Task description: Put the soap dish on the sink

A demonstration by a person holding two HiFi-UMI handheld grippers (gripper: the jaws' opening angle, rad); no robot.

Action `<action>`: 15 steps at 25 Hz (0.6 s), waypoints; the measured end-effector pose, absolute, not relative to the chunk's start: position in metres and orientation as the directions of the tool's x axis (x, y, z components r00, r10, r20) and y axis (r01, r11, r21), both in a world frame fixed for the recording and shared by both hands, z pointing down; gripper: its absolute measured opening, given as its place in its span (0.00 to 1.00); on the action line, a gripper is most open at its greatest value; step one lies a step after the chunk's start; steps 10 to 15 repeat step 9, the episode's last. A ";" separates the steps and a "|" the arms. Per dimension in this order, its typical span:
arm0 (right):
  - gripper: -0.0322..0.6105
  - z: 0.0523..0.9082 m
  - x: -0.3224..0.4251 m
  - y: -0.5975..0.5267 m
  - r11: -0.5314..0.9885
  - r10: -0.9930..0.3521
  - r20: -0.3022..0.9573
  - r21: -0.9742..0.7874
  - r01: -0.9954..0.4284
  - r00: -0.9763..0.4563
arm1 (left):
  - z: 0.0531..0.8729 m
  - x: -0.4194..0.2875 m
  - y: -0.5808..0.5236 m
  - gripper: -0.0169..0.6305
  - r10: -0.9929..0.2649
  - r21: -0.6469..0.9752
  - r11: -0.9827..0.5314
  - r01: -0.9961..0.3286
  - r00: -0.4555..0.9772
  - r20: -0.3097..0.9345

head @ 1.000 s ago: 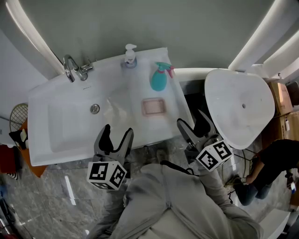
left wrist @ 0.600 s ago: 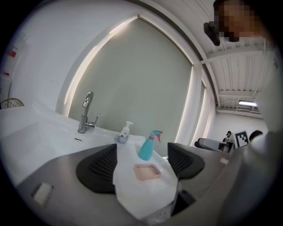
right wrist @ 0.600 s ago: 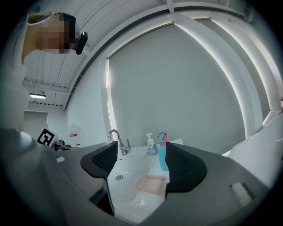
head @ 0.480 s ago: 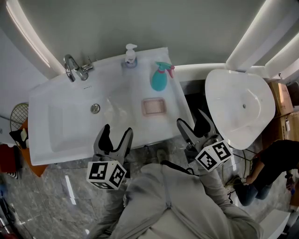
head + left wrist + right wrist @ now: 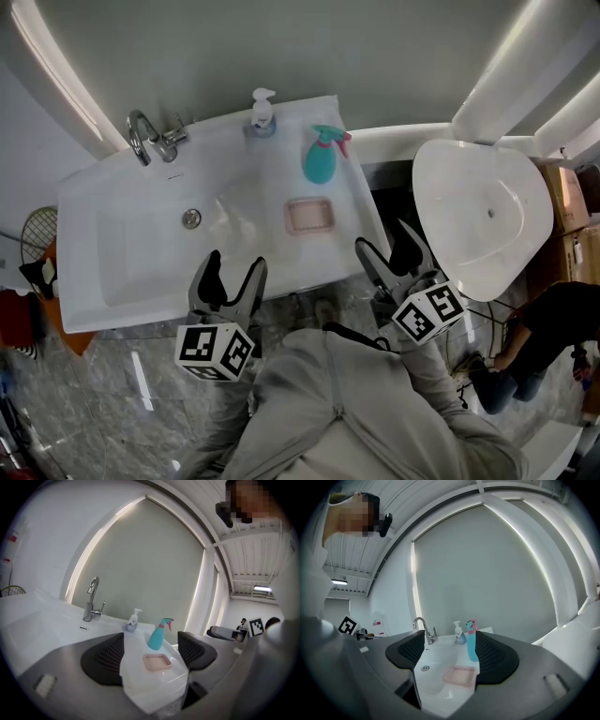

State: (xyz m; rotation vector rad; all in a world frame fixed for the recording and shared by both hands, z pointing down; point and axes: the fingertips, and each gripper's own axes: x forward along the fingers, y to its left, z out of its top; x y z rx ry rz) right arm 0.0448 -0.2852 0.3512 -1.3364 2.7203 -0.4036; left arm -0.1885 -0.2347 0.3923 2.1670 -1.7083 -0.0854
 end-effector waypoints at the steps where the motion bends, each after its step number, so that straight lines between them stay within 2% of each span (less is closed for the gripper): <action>1: 0.58 0.352 0.045 -0.286 0.583 -0.787 0.043 -0.272 -0.765 -0.615 | 0.394 -0.189 -0.235 0.63 -0.948 0.330 -0.188 -0.925 0.258 0.186; 15: 0.58 0.353 0.044 -0.292 0.584 -0.786 0.045 -0.276 -0.764 -0.617 | 0.397 -0.191 -0.240 0.63 -0.947 0.327 -0.182 -0.927 0.255 0.197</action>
